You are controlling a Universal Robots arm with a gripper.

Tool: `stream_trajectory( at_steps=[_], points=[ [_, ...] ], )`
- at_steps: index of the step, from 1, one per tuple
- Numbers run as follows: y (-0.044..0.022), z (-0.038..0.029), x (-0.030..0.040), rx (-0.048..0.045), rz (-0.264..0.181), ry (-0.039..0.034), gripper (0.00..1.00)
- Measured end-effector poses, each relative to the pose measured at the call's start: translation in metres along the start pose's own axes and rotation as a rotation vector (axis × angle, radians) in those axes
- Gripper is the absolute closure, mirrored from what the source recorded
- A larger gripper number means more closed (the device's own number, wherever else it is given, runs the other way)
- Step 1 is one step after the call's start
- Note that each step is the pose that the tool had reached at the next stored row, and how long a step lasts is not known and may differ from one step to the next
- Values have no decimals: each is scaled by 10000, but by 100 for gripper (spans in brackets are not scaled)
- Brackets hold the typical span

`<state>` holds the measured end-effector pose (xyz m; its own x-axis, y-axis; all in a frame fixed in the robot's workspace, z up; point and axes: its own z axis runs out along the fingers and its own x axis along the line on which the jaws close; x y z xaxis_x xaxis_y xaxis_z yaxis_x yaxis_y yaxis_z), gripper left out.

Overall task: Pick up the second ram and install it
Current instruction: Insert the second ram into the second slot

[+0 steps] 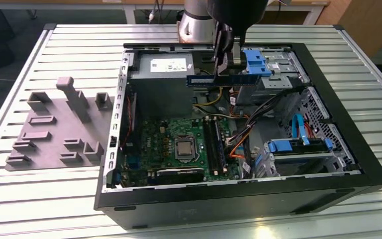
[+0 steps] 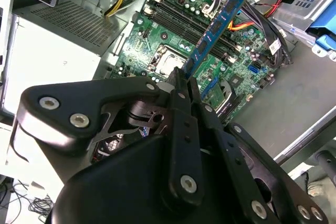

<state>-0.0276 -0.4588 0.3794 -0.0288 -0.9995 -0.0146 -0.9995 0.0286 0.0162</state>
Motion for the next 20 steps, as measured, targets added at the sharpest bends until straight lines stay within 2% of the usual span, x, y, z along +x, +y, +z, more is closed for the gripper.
stream_trajectory(
  at_steps=[10, 20],
  points=[
    [0, 3, 0, 2, 67, 8, 86],
    [-1, 29, 0, 28, 1615, 77, 86]
  ],
)
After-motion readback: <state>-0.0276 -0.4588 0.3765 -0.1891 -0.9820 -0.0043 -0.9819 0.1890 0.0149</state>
